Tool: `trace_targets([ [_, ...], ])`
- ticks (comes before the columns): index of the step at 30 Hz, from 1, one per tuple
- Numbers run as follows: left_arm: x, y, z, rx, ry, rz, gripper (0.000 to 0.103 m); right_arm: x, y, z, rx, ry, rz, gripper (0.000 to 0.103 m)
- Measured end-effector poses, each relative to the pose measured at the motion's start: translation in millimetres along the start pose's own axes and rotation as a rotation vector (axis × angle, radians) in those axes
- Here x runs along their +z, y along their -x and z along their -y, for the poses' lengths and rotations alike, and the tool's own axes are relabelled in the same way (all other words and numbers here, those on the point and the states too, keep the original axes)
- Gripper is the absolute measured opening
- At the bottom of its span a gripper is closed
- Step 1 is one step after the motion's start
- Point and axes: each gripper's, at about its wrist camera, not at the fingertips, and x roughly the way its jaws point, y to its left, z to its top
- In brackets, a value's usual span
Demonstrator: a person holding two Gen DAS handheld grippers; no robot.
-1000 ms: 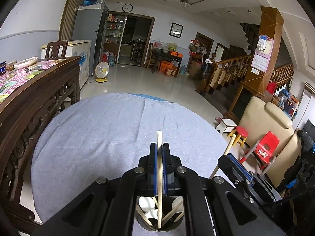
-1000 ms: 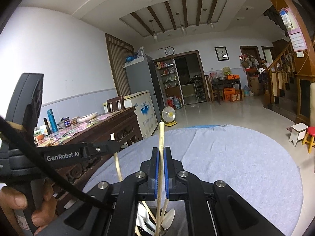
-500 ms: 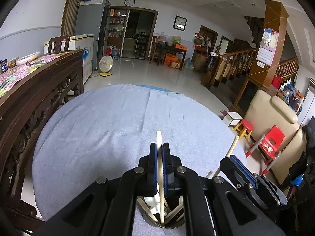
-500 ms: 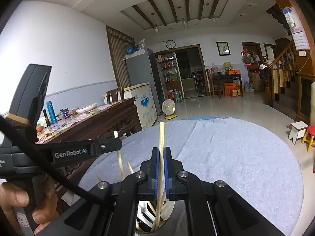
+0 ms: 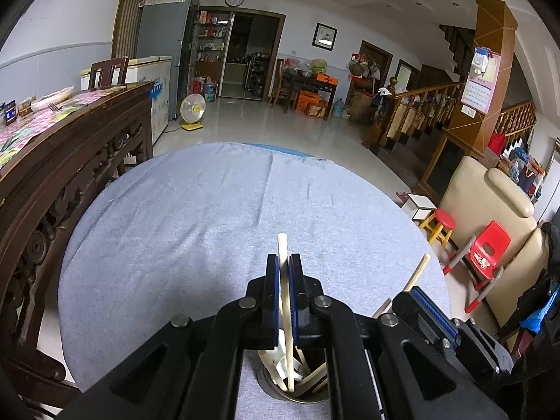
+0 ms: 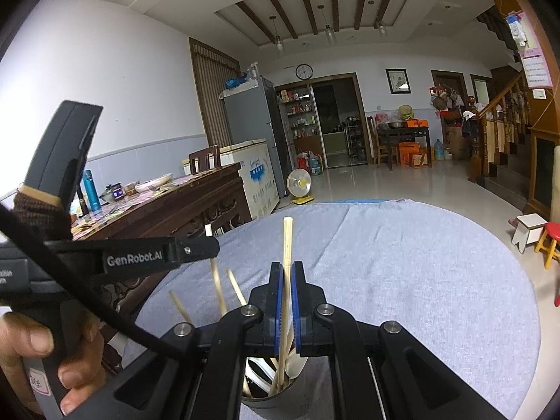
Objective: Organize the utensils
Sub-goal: 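Lower both chopsticks into the cup and open both grippers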
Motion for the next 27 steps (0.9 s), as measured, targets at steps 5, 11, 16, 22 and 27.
trace_targets([
  [5,-1.8,1.0,-1.6,0.003,0.006,0.012,0.005,-5.0,-1.0,-0.6,0.001,0.001,-0.003,0.005],
  [11,-6.9,-4.0,-3.5,0.004,0.007,0.003,0.005,-10.3,-6.6,-1.7,0.004,0.002,-0.016,0.005],
  [16,-8.7,-7.2,-2.4,0.011,-0.005,-0.004,0.005,-13.0,-7.1,-1.8,0.008,-0.001,-0.019,0.005],
  [22,-13.7,-10.3,-2.6,0.016,-0.008,-0.015,0.005,-19.0,-7.3,-2.8,0.009,-0.001,-0.026,0.005],
  [27,-15.4,-11.4,-3.0,0.016,-0.015,-0.022,0.005,-21.4,-7.8,-4.5,0.012,0.007,-0.031,0.006],
])
